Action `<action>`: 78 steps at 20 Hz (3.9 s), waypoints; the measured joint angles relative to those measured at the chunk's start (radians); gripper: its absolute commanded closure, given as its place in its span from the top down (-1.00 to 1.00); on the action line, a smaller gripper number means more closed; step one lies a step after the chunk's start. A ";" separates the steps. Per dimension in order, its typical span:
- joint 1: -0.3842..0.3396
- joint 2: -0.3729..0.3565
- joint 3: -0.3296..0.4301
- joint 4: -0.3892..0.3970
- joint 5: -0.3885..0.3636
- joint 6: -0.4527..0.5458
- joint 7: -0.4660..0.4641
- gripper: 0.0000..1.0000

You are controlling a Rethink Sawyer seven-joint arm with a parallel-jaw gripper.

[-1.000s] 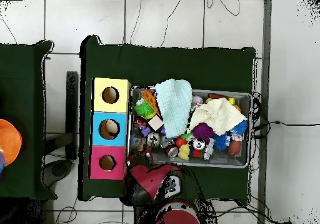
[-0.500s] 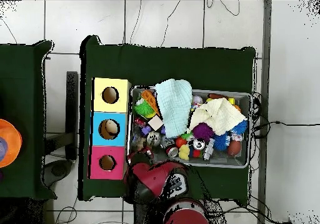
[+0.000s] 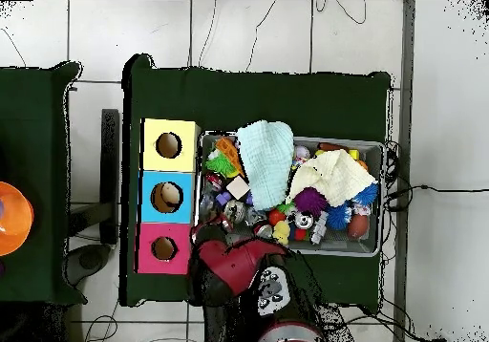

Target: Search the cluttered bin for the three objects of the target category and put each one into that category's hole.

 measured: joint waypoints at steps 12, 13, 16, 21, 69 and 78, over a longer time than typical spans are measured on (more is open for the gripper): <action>0.011 -0.017 0.012 -0.007 0.000 0.003 0.000 1.00; 0.011 -0.011 0.012 -0.011 0.000 0.003 0.000 1.00; 0.011 0.007 0.012 -0.021 0.000 0.003 0.000 1.00; 0.006 0.018 0.011 -0.025 -0.013 -0.022 0.000 1.00; -0.015 0.014 0.036 -0.045 -0.082 -0.010 0.000 1.00; -0.135 -0.017 0.156 -0.052 -0.088 0.134 0.000 1.00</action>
